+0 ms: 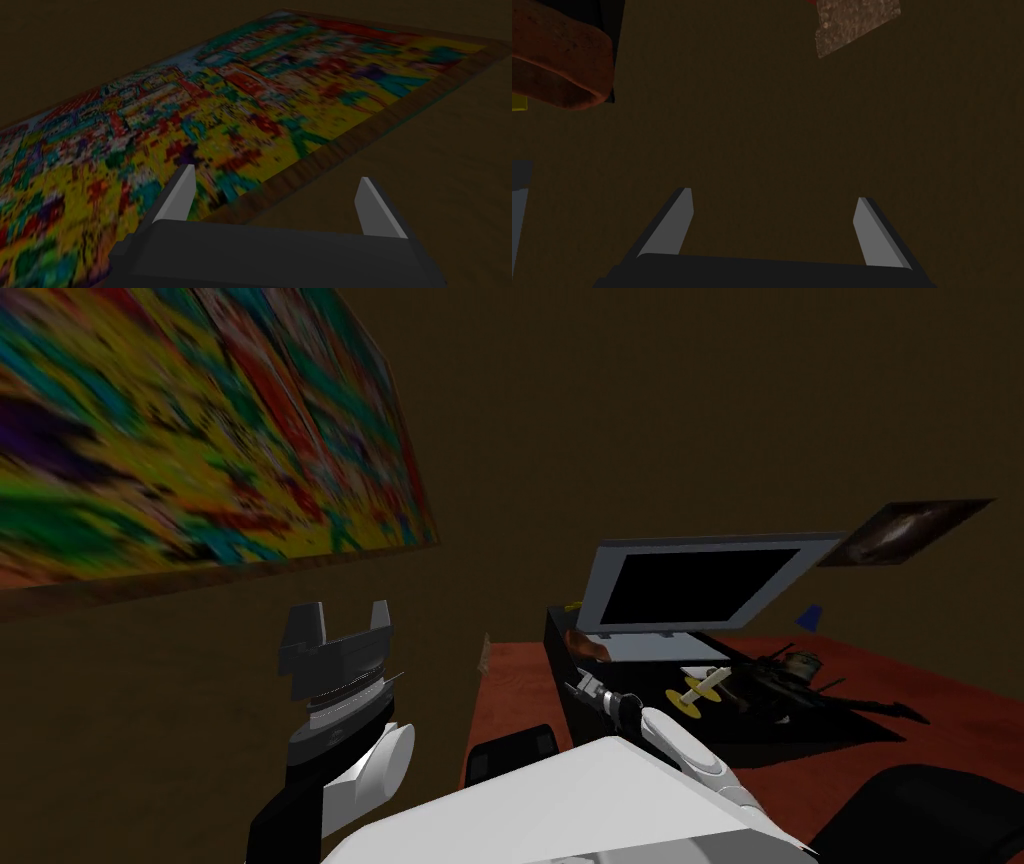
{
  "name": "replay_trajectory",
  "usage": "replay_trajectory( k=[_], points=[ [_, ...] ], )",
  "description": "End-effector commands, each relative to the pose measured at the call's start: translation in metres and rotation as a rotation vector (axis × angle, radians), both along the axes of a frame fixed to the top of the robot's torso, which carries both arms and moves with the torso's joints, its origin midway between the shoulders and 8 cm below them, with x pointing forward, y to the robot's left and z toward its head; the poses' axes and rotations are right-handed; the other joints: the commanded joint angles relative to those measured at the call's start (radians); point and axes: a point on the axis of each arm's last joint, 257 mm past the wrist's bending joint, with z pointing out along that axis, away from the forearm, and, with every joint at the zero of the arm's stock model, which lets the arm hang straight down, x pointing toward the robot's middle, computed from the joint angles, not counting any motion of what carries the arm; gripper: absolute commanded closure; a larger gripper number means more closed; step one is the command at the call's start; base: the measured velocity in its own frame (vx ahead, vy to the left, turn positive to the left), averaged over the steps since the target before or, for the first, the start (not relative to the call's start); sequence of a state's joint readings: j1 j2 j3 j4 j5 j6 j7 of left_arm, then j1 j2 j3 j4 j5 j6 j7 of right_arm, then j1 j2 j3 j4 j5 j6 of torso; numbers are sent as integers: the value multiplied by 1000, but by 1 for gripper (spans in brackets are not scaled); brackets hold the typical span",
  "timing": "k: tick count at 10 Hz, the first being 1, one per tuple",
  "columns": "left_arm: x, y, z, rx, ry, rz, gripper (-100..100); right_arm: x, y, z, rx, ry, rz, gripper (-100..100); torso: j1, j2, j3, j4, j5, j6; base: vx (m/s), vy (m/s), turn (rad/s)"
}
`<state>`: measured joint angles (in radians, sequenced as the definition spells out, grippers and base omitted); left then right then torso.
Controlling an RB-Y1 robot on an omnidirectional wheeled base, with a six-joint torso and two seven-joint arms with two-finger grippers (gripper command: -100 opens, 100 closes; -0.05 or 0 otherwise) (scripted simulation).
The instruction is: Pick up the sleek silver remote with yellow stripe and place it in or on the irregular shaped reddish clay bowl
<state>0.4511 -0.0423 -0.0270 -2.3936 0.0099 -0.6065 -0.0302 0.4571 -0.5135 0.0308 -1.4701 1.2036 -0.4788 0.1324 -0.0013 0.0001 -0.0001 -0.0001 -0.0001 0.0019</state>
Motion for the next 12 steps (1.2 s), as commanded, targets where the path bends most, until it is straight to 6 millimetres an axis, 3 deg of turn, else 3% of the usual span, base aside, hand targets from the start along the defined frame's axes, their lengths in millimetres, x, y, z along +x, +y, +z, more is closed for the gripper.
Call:
replay_trajectory(
  k=[1, 2, 5, 7, 8, 9, 10, 11, 12],
  points=[
    [0, 0, 0, 0, 0, 0, 0, -24, -18, -24, -78, 58, 23, -100, 0, 0, 0, 0, 0, 0, 14, -26, 268],
    [0, 0, 0, 0, 0, 0, 0, -26, -19, -27, -99, 65, 36, -100, 0, 0, 0, 0, 0, -1, 20, -36, 199],
    [0, 0, 0, 0, 0, 0, 0, -71, -53, -62, -234, 171, 91, -100, -2, -1, -1, 0, 0, 0, 25, -59, 230],
    [0, 0, 0, 0, 0, 0, 0, -79, -58, -70, -259, 192, 103, -100, -2, 0, 0, 0, 0, 0, 5, -42, 80],
    [0, 0, 0, 0, 0, 0, 0, -104, -74, -84, -314, 247, 129, -100, 0, 0, 0, 0, 0, 0, 12, -36, 277],
    [0, 0, 0, 0, 0, 0, 0, -108, -76, -87, -329, 257, 139, -100, -1, 0, 0, 0, 0, -1, 10, -47, 155],
    [0, 0, 0, 0, 0, 0, 0, -132, -91, -99, -370, 308, 160, -100, -1, 0, 0, 0, 0, 0, 9, -60, 288],
    [0, 0, 0, 0, 0, 0, 0, -138, -94, -102, -390, 322, 175, -100, -2, 0, 0, 0, 0, -1, 8, -62, 136],
    [0, 0, 0, 0, 0, 0, 0, -162, -108, -112, -433, 373, 206, -100, -2, 0, 0, 0, 0, 0, 13, -68, 255]
  ],
)
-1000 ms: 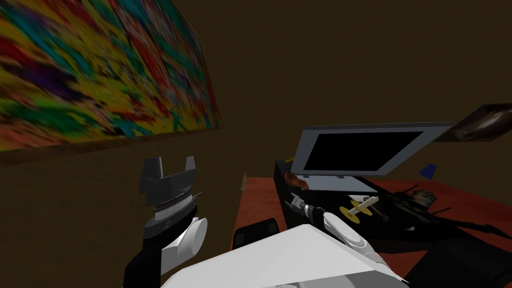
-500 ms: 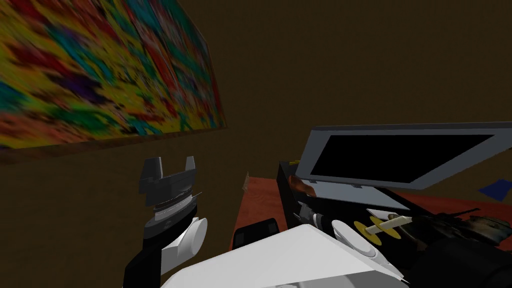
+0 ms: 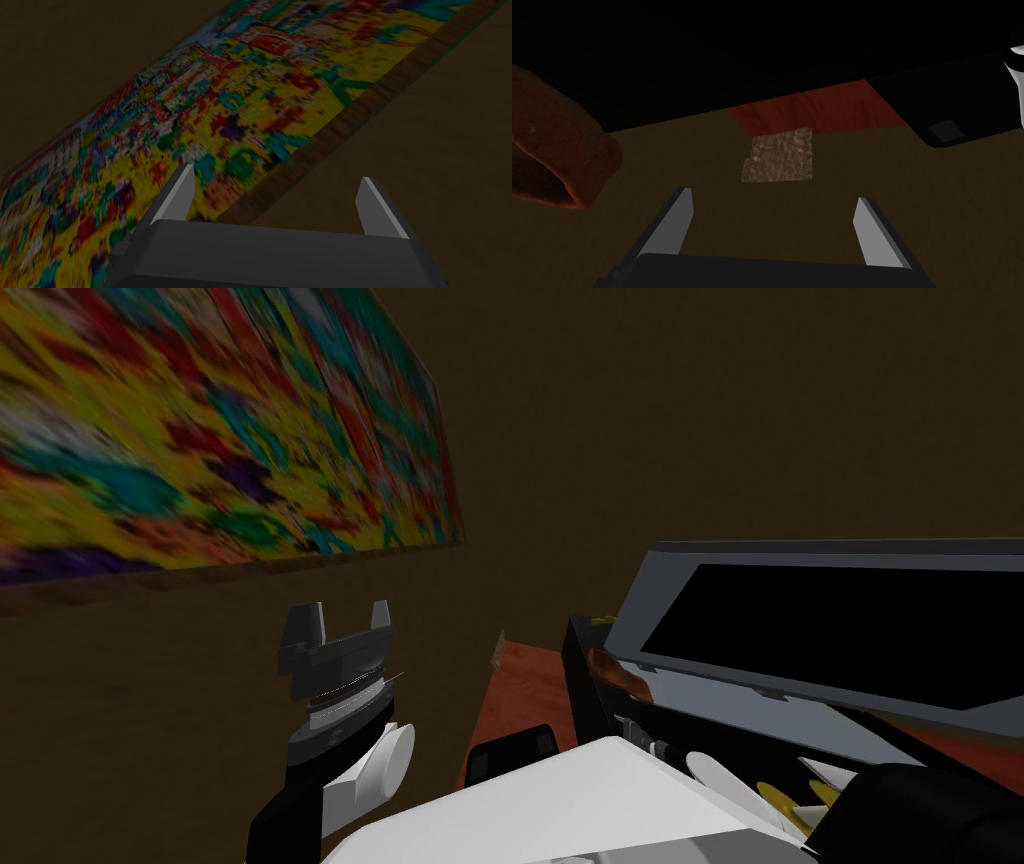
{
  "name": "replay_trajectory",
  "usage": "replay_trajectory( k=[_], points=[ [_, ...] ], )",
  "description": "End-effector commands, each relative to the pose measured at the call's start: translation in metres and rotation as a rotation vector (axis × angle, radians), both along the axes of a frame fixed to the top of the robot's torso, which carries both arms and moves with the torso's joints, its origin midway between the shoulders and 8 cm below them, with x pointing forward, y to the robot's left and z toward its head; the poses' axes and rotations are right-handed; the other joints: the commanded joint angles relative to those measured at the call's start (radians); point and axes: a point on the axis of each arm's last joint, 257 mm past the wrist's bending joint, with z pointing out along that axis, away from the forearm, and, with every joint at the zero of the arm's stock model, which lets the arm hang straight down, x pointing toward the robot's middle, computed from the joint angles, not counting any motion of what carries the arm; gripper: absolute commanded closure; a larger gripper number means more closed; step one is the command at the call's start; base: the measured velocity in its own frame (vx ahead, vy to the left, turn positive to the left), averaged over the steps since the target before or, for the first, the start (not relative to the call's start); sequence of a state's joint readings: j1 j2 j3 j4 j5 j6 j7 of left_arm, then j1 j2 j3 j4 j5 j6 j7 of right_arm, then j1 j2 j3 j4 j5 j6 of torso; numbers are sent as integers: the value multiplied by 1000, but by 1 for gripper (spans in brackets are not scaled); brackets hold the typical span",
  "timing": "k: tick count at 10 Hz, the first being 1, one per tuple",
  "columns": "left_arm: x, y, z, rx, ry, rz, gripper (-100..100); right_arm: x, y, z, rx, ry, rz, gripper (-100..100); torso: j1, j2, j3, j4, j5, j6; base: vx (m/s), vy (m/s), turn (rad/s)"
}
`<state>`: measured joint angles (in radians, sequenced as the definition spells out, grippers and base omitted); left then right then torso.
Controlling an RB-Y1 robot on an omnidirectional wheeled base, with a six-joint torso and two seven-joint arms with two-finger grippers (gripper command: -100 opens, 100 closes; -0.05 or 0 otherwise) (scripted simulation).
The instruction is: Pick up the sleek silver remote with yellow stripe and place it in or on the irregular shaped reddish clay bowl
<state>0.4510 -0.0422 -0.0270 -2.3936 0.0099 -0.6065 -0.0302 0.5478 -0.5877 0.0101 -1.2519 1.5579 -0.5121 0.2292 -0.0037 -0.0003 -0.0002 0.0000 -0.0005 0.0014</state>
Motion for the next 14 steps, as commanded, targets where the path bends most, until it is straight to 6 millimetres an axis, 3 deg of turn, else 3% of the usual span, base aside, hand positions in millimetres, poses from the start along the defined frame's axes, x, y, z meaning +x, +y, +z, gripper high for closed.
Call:
replay_trajectory(
  k=[1, 2, 3, 5, 6, 7, 9, 10, 13, 14],
  points=[
    [0, 0, 0, 0, 0, 0, 0, -9, -12, -7, -33, 26, 31, -100, 0, 0, 0, 0, 0, 0, 11, -64, 120],
    [0, 0, 0, 0, 0, 0, 0, -16, -16, -11, -35, 43, 20, -100, 0, 0, 0, 0, 0, 0, 5, -24, -19],
    [0, 0, 0, 0, 0, 0, 0, -46, -30, -21, -78, 107, 49, -100, 2, 0, 0, 0, 0, 1, -2, -30, 208],
    [0, 0, 0, 0, 0, 0, 0, -47, -31, -21, -82, 109, 54, -100, 2, 0, 0, 0, 0, 1, 2, -33, 78],
    [0, 0, 0, 0, 0, 0, 0, -75, -43, -29, -118, 169, 80, -100, 3, 0, 0, 0, 0, 1, 7, -35, 230],
    [0, 0, 0, 0, 0, 0, 0, -76, -44, -29, -123, 173, 86, -100, 2, 0, 0, 0, 0, 0, -2, -52, 141],
    [0, 0, 0, 0, 0, 0, 0, -128, -64, -39, -175, 280, 135, -100, 1, 0, 0, 0, 0, 0, 1, -71, 259],
    [0, 0, 0, 0, 0, 0, 0, -130, -65, -39, -184, 286, 148, -100, -1, 0, 0, 0, 0, 0, -2, -75, 110],
    [0, 0, 0, 0, 0, 0, 0, -195, -86, -45, -236, 424, 218, -100, 0, 0, 0, 0, 0, 0, -3, -70, 212],
    [0, 0, 0, 0, 0, 0, 0, -196, -87, -45, -237, 426, 222, -100, 0, 0, 0, 0, 0, 1, -11, -52, 44]
  ],
)
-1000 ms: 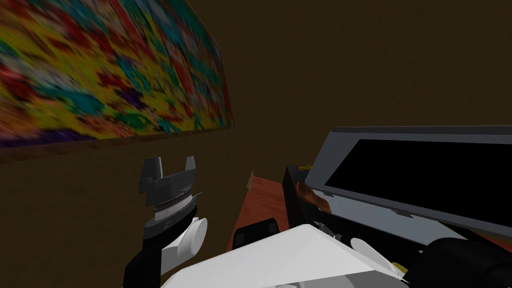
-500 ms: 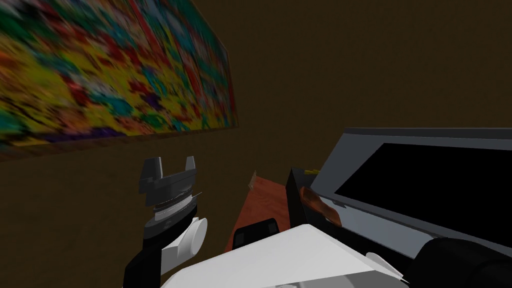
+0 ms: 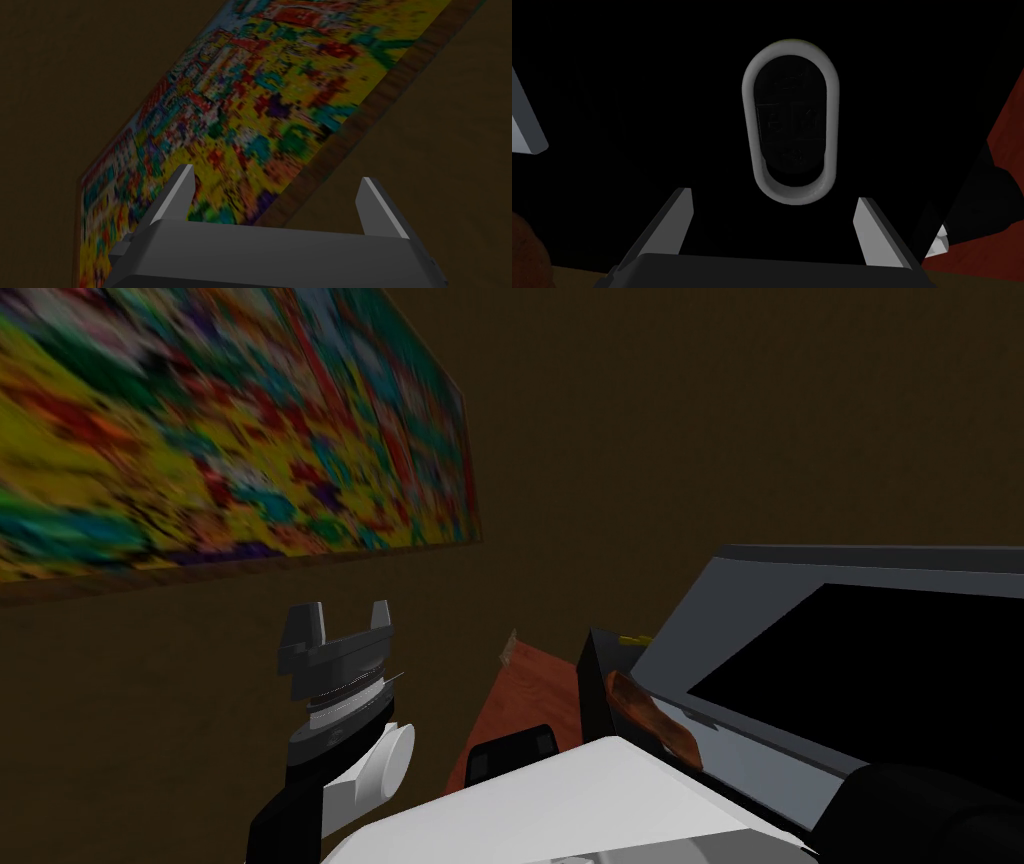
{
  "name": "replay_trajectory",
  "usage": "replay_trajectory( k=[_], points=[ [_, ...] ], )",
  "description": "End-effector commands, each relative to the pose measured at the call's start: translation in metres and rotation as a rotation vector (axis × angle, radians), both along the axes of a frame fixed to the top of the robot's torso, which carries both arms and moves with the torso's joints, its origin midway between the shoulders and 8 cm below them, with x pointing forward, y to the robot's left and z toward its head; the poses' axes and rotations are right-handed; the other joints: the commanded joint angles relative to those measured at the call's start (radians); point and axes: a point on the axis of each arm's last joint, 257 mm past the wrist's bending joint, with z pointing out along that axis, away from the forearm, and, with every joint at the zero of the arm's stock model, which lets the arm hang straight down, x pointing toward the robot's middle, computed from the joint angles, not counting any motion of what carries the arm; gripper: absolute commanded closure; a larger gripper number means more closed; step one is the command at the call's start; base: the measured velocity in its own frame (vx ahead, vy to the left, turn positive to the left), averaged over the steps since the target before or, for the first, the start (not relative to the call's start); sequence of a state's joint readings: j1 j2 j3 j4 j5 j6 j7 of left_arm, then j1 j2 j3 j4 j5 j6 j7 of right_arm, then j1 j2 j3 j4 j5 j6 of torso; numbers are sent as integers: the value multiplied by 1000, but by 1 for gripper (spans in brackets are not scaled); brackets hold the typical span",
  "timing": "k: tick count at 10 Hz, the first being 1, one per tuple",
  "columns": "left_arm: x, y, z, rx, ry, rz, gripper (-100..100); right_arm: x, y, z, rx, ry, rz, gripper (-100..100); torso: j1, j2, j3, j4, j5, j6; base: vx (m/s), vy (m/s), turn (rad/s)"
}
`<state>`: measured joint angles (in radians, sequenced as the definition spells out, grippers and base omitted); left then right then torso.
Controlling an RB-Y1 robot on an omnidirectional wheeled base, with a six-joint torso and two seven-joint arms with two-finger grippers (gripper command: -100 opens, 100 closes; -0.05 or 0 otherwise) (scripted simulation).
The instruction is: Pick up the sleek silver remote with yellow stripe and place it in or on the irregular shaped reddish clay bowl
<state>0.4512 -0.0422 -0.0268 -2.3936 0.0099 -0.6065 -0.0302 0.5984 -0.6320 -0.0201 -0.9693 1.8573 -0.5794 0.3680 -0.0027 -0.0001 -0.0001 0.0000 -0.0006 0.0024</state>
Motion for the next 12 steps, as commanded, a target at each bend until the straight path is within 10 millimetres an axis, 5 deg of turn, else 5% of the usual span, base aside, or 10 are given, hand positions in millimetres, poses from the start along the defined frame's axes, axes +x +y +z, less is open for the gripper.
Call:
replay_trajectory(
  k=[1, 4, 5, 6, 10, 11, 12],
  points=[
    [0, 0, 0, 0, 0, 0, 0, -21, -5, -2, -12, 43, 23, -100, 0, 0, 0, 0, 0, 0, -10, -32, 108],
    [0, 0, 0, 0, 0, 0, 0, -36, -8, -2, -19, 73, 40, -100, 2, 0, 0, 0, 0, 0, -4, -20, 66],
    [0, 0, 0, 0, 0, 0, 0, -37, -8, -2, -19, 75, 41, 0, 4, -1, 0, 0, 1, 0, 0, 0, 0],
    [0, 0, 0, 0, 0, 0, 0, -40, 4, -12, -18, 74, 32, -100, 4, -1, 0, 0, 1, 0, -10, 1, 33],
    [0, 0, 0, 0, 0, 0, 0, -42, 18, -23, -18, 74, 26, -100, 4, 0, 0, 0, -1, 0, -9, 1, 29],
    [0, 0, 0, 0, 0, 0, 0, -42, 18, -24, -20, 73, 25, 100, 3, 0, 0, 0, -2, 0, 0, 0, 0],
    [0, 0, 0, 0, 0, 0, 0, -40, 16, -23, -22, 70, 25, 100, 3, 0, 0, 0, -2, 1, 0, 0, 0]
  ],
)
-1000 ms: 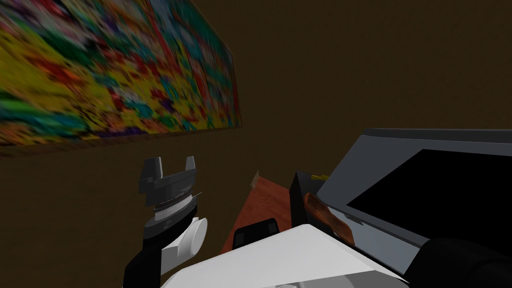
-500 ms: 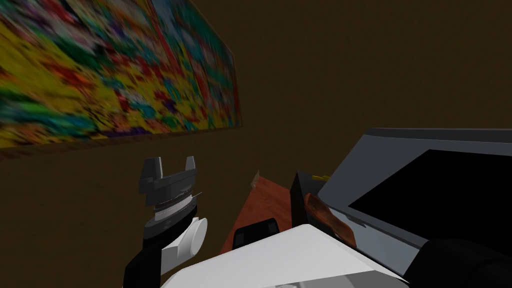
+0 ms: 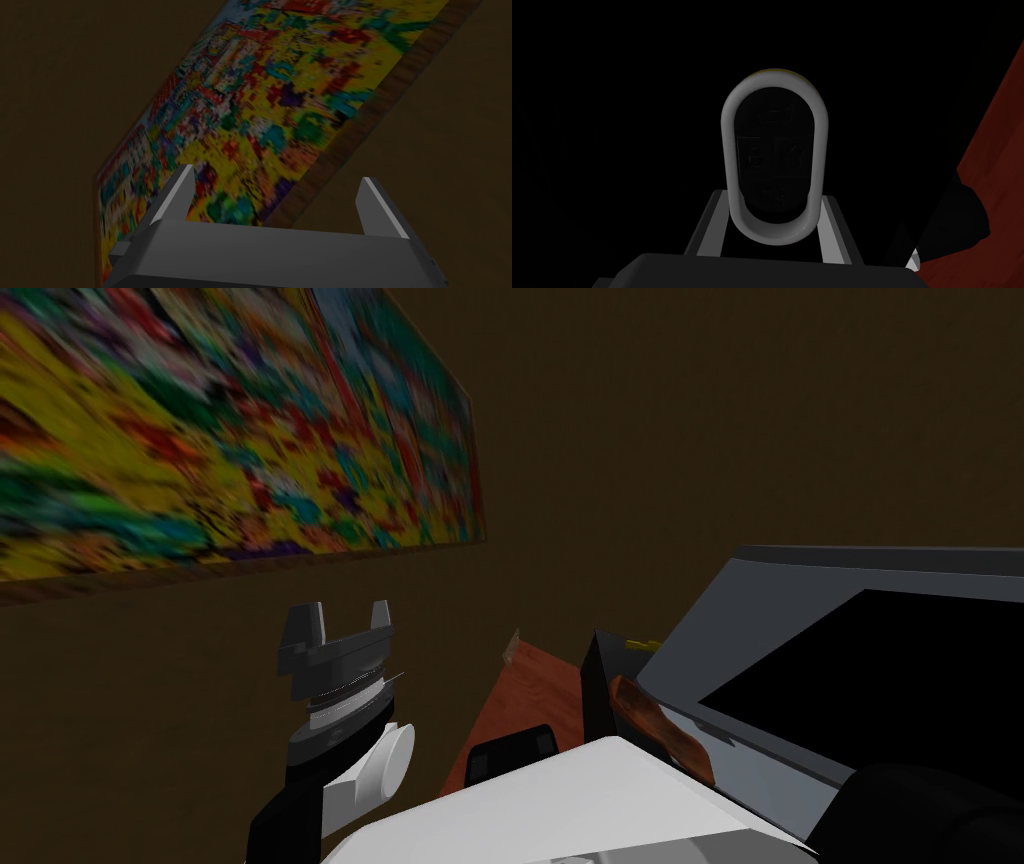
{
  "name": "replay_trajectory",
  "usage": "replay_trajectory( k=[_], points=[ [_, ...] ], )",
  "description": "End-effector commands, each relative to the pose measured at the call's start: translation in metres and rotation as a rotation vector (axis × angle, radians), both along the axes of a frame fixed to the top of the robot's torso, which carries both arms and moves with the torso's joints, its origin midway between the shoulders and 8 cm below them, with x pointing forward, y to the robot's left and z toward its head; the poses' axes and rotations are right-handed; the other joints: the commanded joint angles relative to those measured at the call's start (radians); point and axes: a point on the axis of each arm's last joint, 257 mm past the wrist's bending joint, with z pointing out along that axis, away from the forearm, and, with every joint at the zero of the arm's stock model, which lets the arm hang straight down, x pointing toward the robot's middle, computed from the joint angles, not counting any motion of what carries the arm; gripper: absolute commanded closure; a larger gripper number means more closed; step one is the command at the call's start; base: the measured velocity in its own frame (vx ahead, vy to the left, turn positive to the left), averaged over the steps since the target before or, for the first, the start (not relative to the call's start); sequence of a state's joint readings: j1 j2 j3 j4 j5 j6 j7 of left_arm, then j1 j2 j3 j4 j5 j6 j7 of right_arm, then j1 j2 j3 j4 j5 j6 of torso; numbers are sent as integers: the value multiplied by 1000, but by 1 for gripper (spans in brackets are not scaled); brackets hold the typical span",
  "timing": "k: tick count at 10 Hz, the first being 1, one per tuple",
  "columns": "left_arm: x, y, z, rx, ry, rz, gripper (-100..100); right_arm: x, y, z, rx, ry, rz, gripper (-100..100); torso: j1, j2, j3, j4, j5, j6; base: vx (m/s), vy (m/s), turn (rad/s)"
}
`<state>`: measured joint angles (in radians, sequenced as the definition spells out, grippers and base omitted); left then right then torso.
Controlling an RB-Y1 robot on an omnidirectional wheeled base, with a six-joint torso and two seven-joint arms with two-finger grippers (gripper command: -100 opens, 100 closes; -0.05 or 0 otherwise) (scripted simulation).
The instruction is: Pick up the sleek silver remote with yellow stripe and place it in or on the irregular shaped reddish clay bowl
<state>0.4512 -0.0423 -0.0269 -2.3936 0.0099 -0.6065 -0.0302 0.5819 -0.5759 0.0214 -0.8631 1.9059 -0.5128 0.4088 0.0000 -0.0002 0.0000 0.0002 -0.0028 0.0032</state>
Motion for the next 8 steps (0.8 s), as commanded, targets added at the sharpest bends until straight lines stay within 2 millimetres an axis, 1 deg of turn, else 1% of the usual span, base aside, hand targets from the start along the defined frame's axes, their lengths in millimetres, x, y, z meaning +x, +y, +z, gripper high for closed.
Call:
replay_trajectory(
  k=[1, 3, 4, 5, 7, 8],
  points=[
    [0, 0, 0, 0, 0, 0, 0, 0, 0, 0, 0, 0, 0, 100, 0, 0, 0, 0, 0, 0, 0, 0, 0],
    [0, 0, 0, 0, 0, 0, 0, 0, 0, 0, 1, 0, -1, 100, 0, 0, 0, 0, 0, 0, 0, 0, 0],
    [0, 0, 0, 0, 0, 0, 0, 0, 0, 0, 1, 1, -1, 0, 0, 0, 0, 0, 0, 0, 0, 0, 0],
    [0, 0, 0, 0, 0, 0, 0, 1, -10, 8, 3, 2, 4, 100, 0, 0, 0, 0, 0, 0, 9, -6, -36],
    [0, 0, 0, 0, 0, 0, 0, 4, -22, 19, 3, 2, 12, 100, 0, -1, 0, 0, 1, 0, 16, -2, -52],
    [0, 0, 0, 0, 0, 0, 0, 0, -18, 15, 1, 1, 9, 100, 0, -1, 0, 0, 1, 0, 0, 0, 0]
  ],
)
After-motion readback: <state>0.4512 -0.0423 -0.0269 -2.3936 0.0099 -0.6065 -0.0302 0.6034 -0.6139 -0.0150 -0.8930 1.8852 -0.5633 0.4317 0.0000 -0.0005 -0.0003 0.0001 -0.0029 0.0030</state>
